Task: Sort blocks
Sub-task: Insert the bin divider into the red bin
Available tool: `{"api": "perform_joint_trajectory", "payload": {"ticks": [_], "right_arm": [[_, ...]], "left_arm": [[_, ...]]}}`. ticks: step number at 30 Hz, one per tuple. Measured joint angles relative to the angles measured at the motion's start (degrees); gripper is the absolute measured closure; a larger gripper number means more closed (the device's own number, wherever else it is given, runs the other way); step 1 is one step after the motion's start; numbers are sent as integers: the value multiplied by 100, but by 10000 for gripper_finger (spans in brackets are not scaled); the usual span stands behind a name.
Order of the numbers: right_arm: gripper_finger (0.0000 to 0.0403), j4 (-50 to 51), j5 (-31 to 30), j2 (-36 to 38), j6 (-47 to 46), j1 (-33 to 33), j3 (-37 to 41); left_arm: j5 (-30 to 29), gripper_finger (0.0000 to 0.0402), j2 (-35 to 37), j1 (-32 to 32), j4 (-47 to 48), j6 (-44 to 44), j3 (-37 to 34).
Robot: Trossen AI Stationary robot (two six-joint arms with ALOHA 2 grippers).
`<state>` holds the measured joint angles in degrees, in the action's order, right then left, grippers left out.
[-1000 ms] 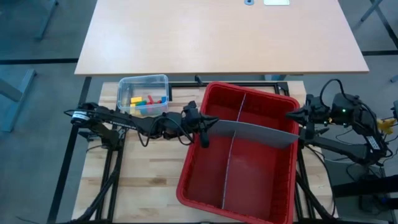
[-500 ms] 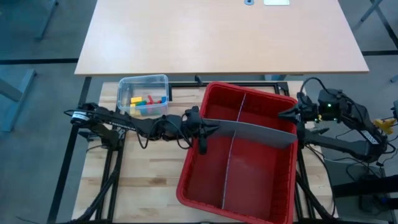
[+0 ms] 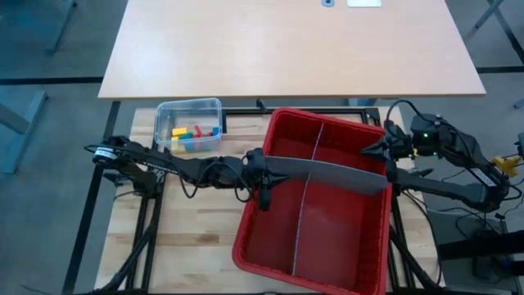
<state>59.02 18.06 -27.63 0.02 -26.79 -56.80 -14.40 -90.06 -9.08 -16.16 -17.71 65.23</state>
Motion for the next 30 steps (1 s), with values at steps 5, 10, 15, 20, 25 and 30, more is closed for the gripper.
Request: {"api": "perform_joint_trajectory", "payload": {"ticks": [5, 10, 15, 20, 25, 30], "right_arm": [[403, -59, 58, -114, 55, 0, 16], [403, -231, 223, -180, 21, 0, 94], [403, -304, 311, -168, -20, 0, 217], [403, -313, 322, -146, -43, 1, 263], [403, -456, 363, -129, -91, 2, 265], [403, -452, 495, -132, -89, 2, 270]], "left_arm": [[1, 402, 0, 0, 275, -167, 0], [1, 402, 0, 0, 324, -254, 0], [1, 402, 0, 0, 348, -309, 0], [3, 402, 0, 0, 711, -449, 0], [5, 402, 0, 0, 1148, -677, 0], [3, 402, -2, 0, 1170, -684, 0]]}}
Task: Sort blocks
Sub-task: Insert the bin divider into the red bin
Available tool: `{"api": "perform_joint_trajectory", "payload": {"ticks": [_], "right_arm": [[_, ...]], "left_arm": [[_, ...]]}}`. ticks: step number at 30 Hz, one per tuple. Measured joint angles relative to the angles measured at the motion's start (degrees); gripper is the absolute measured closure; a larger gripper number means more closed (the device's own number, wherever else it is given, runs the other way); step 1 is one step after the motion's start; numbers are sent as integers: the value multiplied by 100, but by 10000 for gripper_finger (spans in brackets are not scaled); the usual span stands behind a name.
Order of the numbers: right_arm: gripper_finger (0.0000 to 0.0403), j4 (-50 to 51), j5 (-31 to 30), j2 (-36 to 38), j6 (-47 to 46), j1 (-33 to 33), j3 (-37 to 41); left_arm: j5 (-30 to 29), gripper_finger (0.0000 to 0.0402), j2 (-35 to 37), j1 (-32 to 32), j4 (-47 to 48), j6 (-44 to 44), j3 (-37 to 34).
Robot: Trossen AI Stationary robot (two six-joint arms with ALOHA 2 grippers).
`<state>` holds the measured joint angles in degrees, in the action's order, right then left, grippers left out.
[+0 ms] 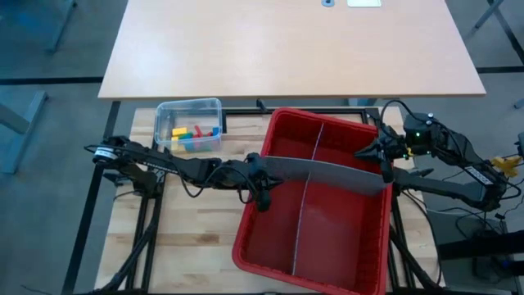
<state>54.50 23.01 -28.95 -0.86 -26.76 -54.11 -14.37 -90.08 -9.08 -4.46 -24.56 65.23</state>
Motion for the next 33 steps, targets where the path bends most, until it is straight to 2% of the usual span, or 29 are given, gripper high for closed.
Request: {"api": "perform_joint_trajectory", "payload": {"ticks": [27, 33], "right_arm": [[403, -168, 146, -90, 196, 0, 155], [403, -372, -82, -26, 216, 0, 232]], "left_arm": [[-157, 402, 0, 6, -176, 24, 0], [-162, 402, 0, 6, -198, 26, 0]]}}
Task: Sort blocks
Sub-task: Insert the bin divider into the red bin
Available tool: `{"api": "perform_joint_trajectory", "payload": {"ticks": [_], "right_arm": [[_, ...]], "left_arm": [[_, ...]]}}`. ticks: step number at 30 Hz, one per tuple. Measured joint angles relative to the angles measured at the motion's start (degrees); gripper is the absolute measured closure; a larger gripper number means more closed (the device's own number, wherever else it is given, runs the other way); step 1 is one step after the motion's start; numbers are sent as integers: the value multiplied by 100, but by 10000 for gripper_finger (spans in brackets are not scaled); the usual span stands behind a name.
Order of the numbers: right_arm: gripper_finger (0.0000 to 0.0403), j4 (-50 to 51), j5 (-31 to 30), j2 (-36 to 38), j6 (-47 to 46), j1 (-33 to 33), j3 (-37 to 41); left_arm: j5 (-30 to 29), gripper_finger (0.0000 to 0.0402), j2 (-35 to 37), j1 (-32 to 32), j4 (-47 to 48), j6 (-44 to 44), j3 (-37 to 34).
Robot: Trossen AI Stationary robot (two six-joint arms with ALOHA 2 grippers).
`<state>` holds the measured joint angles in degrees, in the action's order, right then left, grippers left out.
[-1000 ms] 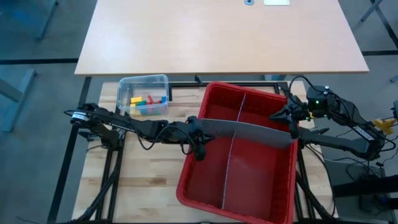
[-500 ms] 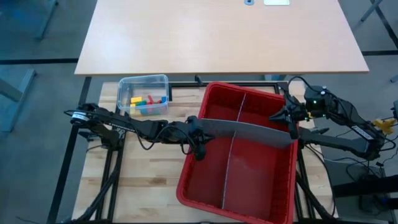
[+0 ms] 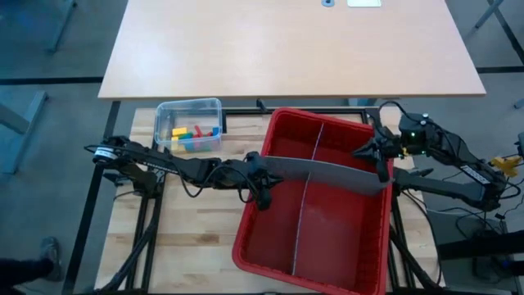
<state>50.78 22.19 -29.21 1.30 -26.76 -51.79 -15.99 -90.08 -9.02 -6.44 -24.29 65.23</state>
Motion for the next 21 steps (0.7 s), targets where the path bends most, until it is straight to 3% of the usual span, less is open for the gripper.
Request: {"api": "perform_joint_trajectory", "payload": {"ticks": [5, 14, 21], "right_arm": [[403, -426, -457, 303, -48, 0, 0], [403, -362, -2327, 1328, -422, 0, 0], [403, 522, -2778, 1702, -655, -4, -2]], "left_arm": [[-6, 402, 0, 0, 0, 0, 0], [-10, 402, 0, 19, 4, 19, 0], [-11, 402, 0, 81, 4, 108, 0]]}}
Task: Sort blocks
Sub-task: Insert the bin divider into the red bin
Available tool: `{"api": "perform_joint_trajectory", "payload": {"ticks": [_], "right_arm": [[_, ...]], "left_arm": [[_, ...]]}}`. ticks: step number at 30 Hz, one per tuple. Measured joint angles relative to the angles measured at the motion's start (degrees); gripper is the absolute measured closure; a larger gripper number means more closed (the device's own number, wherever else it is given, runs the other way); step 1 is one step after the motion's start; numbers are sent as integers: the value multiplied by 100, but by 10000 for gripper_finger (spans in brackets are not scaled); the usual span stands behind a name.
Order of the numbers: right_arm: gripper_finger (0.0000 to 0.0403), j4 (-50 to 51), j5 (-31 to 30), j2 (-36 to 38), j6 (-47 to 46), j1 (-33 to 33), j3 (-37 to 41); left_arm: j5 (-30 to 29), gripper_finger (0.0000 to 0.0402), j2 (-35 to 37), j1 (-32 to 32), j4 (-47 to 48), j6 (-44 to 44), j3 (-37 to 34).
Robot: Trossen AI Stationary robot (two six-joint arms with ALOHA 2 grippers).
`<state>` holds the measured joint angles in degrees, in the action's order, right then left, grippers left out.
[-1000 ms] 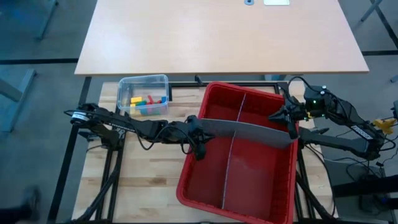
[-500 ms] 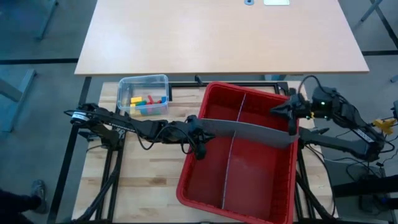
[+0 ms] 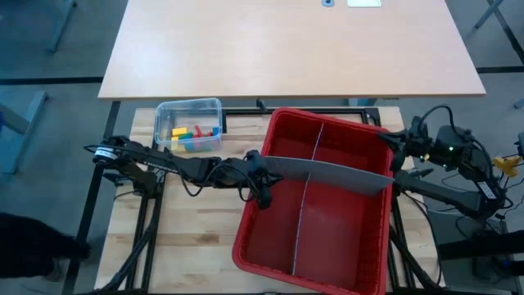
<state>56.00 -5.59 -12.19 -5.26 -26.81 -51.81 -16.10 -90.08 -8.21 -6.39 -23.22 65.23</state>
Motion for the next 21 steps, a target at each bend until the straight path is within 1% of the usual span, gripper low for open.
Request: {"api": "perform_joint_trajectory", "payload": {"ticks": [3, 7, 10, 13, 17, 21], "right_arm": [[403, 241, -310, 62, 27, 0, 5], [403, 214, -662, 168, 81, -2, 100], [403, 221, -565, 275, 69, -2, 328], [403, 200, -309, 419, -13, -2, 608], [403, 87, -211, 520, -96, -2, 847], [403, -92, -192, 507, -74, -2, 872]], "left_arm": [[-1, 402, 0, 45, 0, 8, 0], [-1, 402, 0, 102, 0, 19, 0], [-1, 402, 0, 139, -62, 38, 0], [-21, 402, -4, 157, -462, 315, 0], [-380, 402, -4, 157, -1193, 835, 2], [-773, 402, -4, 229, -1709, 1195, 4]]}}
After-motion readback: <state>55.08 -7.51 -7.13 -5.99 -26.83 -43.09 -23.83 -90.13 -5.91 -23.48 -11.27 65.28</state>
